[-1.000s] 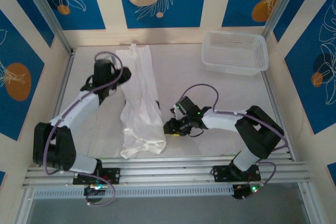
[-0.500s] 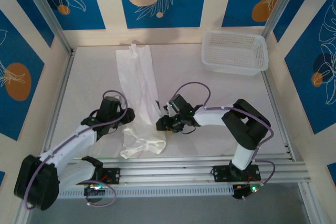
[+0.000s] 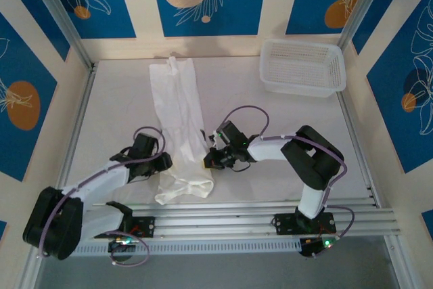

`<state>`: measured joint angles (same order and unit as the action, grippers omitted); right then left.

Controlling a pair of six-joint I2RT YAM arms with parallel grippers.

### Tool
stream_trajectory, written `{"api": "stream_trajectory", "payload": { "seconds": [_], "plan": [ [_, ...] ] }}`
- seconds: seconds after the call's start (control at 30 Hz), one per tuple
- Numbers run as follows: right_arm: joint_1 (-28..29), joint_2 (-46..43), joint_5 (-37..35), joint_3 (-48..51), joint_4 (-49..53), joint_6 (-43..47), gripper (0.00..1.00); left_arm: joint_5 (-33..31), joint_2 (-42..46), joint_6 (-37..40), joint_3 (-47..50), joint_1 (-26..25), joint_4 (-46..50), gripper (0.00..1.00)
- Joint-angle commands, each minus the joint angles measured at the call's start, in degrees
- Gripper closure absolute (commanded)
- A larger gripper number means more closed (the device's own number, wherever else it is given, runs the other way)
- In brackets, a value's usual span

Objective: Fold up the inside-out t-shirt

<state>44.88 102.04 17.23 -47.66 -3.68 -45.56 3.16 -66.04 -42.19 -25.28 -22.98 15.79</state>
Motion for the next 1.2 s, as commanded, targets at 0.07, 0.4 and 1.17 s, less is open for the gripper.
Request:
{"api": "stream_trajectory", "payload": {
  "seconds": [0.07,0.4,1.17],
  "plan": [
    [0.2,0.2,2.7,-1.2,-0.5,0.2,1.0,7.5,-3.8,-3.0,1.2,0.4,-9.2,0.49],
    [0.2,0.7,1.9,-1.4,0.6,0.1,1.0,15.7,-1.7,-3.6,2.3,-0.6,-11.2,0.71],
    [-1.7,-0.8,1.8,0.8,0.4,-2.6,1.0,10.5,-1.8,-2.6,3.4,-1.8,-3.0,1.0]
  ]
}}
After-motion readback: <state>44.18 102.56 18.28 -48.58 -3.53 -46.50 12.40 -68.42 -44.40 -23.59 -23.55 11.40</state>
